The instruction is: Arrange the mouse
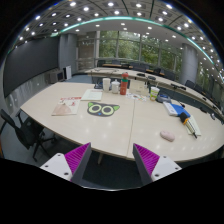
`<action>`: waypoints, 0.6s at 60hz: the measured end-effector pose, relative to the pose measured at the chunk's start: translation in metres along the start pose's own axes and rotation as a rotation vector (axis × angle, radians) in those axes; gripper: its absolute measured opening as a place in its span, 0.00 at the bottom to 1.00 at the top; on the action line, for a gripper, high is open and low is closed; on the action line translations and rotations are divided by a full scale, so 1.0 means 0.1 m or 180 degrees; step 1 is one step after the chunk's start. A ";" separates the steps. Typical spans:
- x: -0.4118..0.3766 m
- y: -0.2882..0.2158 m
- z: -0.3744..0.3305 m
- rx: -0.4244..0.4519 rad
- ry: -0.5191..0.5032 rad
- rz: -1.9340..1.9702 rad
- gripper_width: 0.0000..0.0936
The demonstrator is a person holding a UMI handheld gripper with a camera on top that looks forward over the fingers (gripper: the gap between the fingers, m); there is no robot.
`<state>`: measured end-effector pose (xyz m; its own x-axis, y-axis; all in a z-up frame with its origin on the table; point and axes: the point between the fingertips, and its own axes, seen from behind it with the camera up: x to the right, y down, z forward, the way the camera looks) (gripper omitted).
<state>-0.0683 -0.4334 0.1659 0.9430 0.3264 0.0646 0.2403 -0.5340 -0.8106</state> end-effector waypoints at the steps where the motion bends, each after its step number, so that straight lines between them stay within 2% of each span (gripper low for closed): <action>1: 0.14 0.08 0.05 -0.0020 0.0029 -0.0010 0.91; 14: 1.69 0.69 0.56 -0.0182 0.0438 0.0033 0.91; 23: 2.61 0.80 1.11 -0.0141 0.0604 0.0168 0.91; 36: 3.35 0.85 1.87 -0.0222 0.0690 0.0268 0.91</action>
<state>0.2248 -0.2234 0.0098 0.9859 0.1074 0.1281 0.1671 -0.6074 -0.7766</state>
